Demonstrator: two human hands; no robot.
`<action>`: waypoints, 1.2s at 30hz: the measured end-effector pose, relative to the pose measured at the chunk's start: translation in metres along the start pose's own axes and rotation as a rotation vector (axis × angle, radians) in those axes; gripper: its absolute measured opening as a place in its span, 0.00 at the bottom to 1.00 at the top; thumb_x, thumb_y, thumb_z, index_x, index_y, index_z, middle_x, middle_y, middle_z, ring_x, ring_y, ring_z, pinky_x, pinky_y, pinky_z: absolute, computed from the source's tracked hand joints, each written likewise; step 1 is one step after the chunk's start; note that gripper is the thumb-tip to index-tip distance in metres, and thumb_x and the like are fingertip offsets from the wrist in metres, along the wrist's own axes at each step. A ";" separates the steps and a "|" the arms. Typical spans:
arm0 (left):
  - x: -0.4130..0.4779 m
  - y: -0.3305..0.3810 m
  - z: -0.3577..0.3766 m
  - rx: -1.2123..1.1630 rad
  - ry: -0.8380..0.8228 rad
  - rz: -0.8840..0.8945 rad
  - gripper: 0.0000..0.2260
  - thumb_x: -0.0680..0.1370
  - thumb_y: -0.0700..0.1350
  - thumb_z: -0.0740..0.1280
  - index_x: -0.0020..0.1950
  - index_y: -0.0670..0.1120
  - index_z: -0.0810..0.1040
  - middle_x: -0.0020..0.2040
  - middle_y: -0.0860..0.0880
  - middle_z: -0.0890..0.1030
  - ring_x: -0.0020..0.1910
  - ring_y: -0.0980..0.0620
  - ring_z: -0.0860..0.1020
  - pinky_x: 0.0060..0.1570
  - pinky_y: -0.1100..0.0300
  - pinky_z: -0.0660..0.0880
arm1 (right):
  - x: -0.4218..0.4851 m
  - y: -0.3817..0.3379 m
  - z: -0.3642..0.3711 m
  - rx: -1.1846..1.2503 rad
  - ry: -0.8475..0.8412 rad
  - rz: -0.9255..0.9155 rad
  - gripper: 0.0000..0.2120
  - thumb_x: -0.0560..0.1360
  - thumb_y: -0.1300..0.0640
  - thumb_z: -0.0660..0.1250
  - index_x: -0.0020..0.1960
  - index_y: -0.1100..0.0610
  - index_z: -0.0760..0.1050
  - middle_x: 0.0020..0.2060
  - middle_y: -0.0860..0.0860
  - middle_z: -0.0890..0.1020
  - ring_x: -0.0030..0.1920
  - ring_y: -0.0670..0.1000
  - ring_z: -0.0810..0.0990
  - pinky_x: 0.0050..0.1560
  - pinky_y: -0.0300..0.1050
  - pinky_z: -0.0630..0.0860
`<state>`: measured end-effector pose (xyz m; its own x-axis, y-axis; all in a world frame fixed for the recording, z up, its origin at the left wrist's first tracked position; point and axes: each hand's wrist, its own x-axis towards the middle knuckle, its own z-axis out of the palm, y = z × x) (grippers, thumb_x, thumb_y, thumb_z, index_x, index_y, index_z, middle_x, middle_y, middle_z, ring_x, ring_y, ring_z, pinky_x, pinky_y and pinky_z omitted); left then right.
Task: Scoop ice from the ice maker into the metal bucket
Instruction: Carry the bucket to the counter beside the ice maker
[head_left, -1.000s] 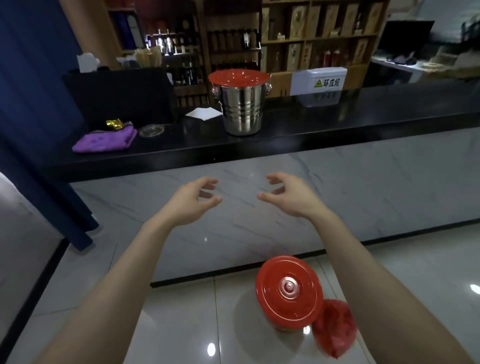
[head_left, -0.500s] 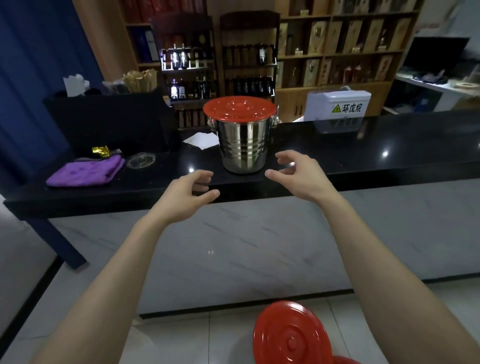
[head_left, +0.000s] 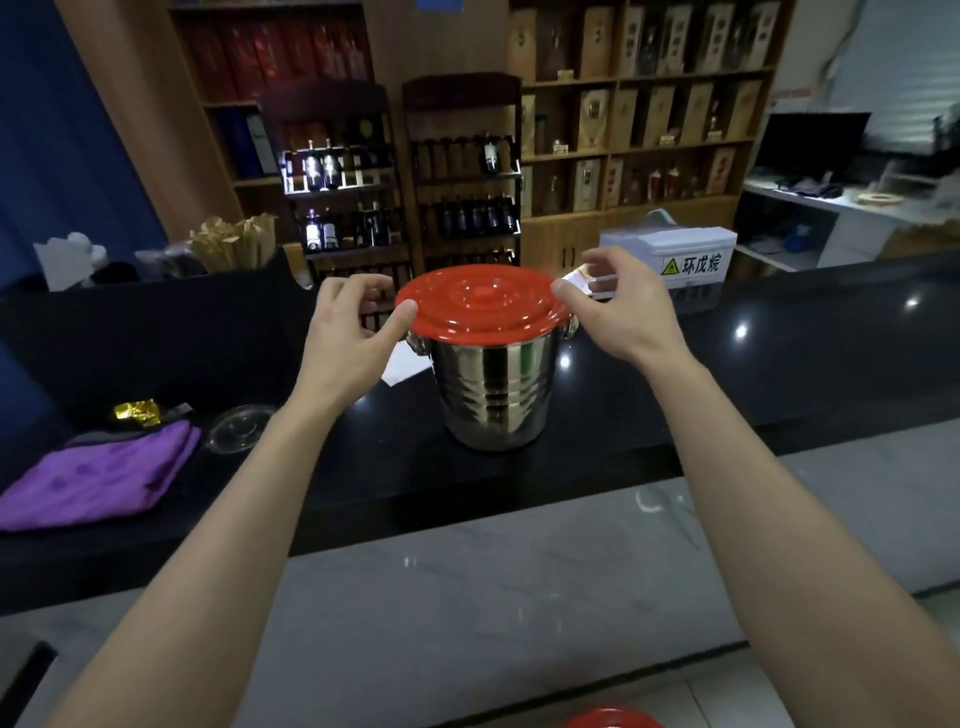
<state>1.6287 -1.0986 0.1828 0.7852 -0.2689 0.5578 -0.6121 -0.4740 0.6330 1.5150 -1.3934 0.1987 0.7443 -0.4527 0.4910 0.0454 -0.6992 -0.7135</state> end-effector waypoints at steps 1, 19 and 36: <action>0.009 -0.003 0.003 -0.003 -0.009 0.006 0.21 0.83 0.59 0.71 0.72 0.51 0.78 0.66 0.54 0.74 0.58 0.70 0.75 0.51 0.79 0.70 | 0.006 0.001 0.005 -0.001 0.002 0.007 0.32 0.74 0.34 0.74 0.72 0.50 0.76 0.62 0.48 0.82 0.60 0.48 0.82 0.63 0.54 0.82; 0.063 -0.028 0.058 -0.319 -0.171 -0.280 0.27 0.83 0.69 0.55 0.75 0.58 0.78 0.69 0.54 0.82 0.70 0.50 0.79 0.75 0.45 0.72 | 0.044 0.014 0.045 -0.029 -0.193 0.033 0.39 0.75 0.26 0.67 0.75 0.51 0.73 0.67 0.50 0.79 0.63 0.51 0.80 0.59 0.48 0.81; 0.063 -0.023 0.056 -0.175 -0.276 -0.288 0.24 0.83 0.59 0.63 0.79 0.59 0.73 0.69 0.53 0.79 0.63 0.50 0.81 0.67 0.46 0.78 | 0.050 0.025 0.045 0.016 -0.298 0.171 0.36 0.78 0.35 0.70 0.82 0.45 0.66 0.73 0.51 0.75 0.66 0.55 0.78 0.66 0.56 0.81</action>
<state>1.6975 -1.1515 0.1737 0.9076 -0.3715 0.1957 -0.3522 -0.4198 0.8365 1.5835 -1.4085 0.1827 0.9039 -0.3792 0.1981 -0.0876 -0.6172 -0.7819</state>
